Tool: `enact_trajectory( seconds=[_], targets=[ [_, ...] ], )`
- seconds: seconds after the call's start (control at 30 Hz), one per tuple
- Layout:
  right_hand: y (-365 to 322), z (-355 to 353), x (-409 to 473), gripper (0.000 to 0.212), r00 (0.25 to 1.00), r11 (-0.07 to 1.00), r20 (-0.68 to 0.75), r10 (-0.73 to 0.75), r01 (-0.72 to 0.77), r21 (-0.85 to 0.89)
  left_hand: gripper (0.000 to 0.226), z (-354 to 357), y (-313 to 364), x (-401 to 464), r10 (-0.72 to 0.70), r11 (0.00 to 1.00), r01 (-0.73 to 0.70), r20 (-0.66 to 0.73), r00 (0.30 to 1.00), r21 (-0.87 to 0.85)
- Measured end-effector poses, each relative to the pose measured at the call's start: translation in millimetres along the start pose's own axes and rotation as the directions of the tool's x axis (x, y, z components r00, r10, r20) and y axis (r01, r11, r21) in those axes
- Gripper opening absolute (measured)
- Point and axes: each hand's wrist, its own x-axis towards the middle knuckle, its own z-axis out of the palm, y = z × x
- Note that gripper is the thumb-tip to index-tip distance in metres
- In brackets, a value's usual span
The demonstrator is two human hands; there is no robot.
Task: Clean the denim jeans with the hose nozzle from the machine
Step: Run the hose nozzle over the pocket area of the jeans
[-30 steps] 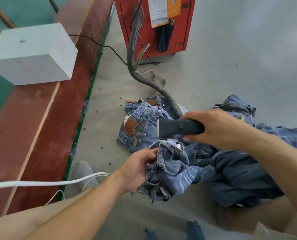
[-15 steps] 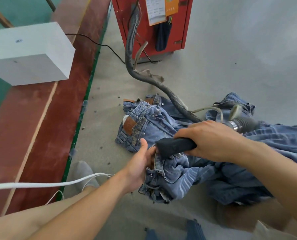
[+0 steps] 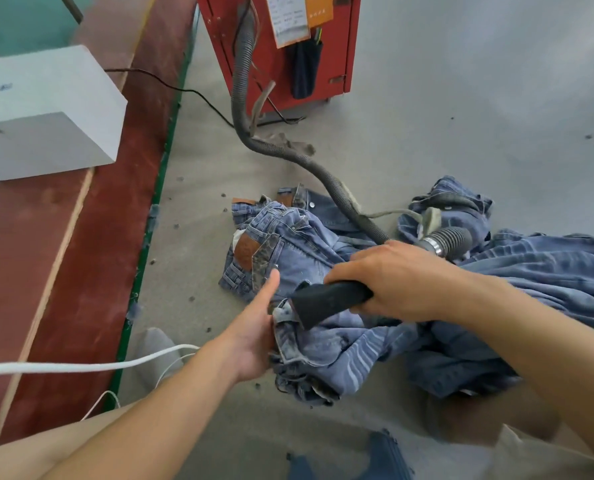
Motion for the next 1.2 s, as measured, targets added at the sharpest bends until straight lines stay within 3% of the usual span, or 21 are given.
enact_trajectory(
  seconds=[0.13,0.23,0.33,0.4,0.5,0.57,0.63,0.73,0.9,1.03,1.13,1.2],
  targets=[
    [38.2,-20.8,-1.3,0.033,0.979,0.983,-0.089,0.185,-0.184,0.029,0.034,-2.7,-21.9,8.1,-0.177,0.955,0.214,-0.179,0.968,0.208],
    [60.5,-23.2,-6.1,0.030,0.966,0.963,-0.095,0.242,-0.251,-0.101,0.013,-9.8,-25.9,14.6,-0.064,0.920,0.161,-0.267,0.962,0.358],
    [70.0,-8.2,-4.8,0.028,0.955,0.917,-0.068,0.290,-0.298,-0.267,0.028,-17.1,-24.7,13.6,0.112,0.922,0.031,-0.342,0.933,0.386],
    [73.0,6.7,-3.0,0.031,0.943,0.882,-0.042,0.330,-0.324,-0.343,0.037,-21.5,-24.9,13.9,0.122,0.987,-0.072,-0.362,0.924,0.147],
    [74.8,30.5,-1.4,0.034,0.922,0.849,0.044,0.384,-0.334,-0.410,0.043,-28.1,-24.9,12.6,0.132,0.957,-0.185,-0.237,0.963,-0.221],
    [71.1,44.3,0.1,0.035,0.918,0.846,0.096,0.385,-0.309,-0.435,0.029,-24.4,-27.1,11.6,0.166,0.958,-0.209,-0.218,0.962,-0.195],
    [66.3,52.6,2.6,0.036,0.924,0.850,0.121,0.362,-0.274,-0.450,0.026,-19.3,-32.0,12.5,0.221,0.961,-0.258,-0.283,0.933,-0.097],
    [61.0,55.5,8.7,0.042,0.935,0.867,0.126,0.332,-0.250,-0.431,0.035,-20.3,-36.7,13.0,0.292,0.935,-0.333,-0.274,0.916,-0.119],
    [44.5,57.7,20.1,0.040,0.961,0.901,0.153,0.229,-0.150,-0.407,0.055,-25.9,-35.6,6.4,0.358,0.922,-0.373,-0.135,0.924,-0.108],
    [34.8,50.3,24.4,0.033,0.980,0.957,0.147,0.137,-0.093,-0.273,0.033,-28.1,-38.7,4.6,0.392,0.910,-0.405,-0.126,0.911,-0.091],
    [38.5,33.9,24.6,0.034,0.989,0.990,0.101,0.111,-0.101,-0.102,0.038,-28.0,-37.9,4.3,0.410,0.902,-0.424,-0.140,0.901,-0.084],
    [47.9,24.0,22.6,0.035,0.988,0.986,0.068,0.140,-0.133,-0.098,0.046,-27.3,-37.1,3.7,0.419,0.899,-0.433,-0.147,0.896,-0.075]
  ],
)
